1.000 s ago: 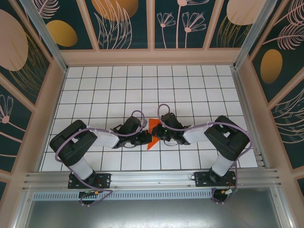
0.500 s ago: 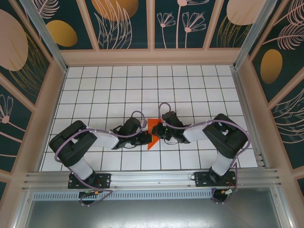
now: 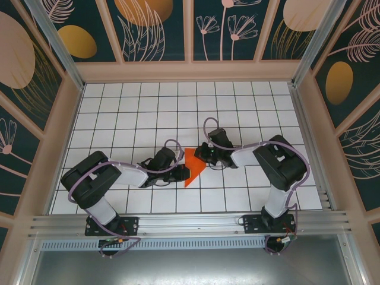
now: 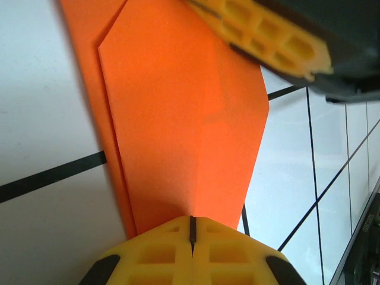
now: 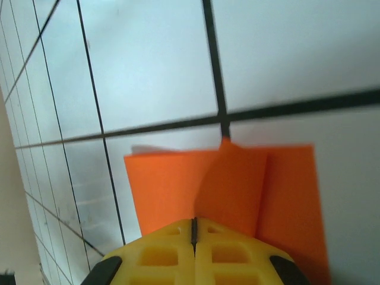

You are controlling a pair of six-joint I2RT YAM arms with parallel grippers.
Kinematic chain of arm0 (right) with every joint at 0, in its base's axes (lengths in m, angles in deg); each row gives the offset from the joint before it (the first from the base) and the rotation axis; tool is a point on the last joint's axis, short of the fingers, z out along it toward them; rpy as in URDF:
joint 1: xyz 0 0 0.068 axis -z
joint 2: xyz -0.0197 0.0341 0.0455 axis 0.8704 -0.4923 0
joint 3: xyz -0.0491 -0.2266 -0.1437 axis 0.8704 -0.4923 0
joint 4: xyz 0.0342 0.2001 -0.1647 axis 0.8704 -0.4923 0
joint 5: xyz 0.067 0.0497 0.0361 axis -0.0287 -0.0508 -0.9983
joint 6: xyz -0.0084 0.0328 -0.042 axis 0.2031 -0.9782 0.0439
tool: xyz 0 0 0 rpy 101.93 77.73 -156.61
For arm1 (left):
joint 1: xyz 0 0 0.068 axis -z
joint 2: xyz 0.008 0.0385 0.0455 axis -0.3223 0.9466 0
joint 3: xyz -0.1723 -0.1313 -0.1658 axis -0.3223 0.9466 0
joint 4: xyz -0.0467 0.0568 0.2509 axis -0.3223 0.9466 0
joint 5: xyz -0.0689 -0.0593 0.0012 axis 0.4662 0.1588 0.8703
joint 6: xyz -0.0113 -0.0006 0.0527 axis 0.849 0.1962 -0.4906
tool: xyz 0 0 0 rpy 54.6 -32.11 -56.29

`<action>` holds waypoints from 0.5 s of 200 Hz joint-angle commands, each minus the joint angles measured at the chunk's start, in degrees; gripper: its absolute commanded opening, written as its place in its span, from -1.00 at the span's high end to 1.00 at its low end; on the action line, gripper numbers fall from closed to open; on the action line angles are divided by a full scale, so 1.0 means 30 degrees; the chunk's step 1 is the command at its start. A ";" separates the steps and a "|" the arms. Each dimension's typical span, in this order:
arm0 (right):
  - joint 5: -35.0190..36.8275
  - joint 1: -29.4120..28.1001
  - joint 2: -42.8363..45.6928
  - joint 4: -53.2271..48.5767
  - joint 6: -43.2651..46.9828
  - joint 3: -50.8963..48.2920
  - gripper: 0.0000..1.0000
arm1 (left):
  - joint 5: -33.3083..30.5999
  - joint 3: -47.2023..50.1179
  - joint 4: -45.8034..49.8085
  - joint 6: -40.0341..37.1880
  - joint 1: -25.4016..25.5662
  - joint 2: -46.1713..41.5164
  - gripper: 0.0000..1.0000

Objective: Fold a paper plane with a square sheet of paper (pick it up from the middle)

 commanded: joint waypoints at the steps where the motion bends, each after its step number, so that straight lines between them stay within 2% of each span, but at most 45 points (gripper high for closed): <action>1: 0.1892 0.1243 -0.0997 -0.1004 0.1184 0.0586 0.85 | -0.2318 0.1571 0.5623 -0.1027 -0.0131 0.1212 1.00; 37: 0.1565 0.2331 -0.1475 -0.1129 0.1568 0.1120 0.84 | -0.2399 0.1771 0.5785 -0.1305 -0.0132 0.1183 1.00; 100: 0.1119 0.2600 -0.0400 -0.1896 0.2282 0.2064 0.81 | -0.2241 0.1961 0.6035 -0.1890 -0.0131 0.0437 1.00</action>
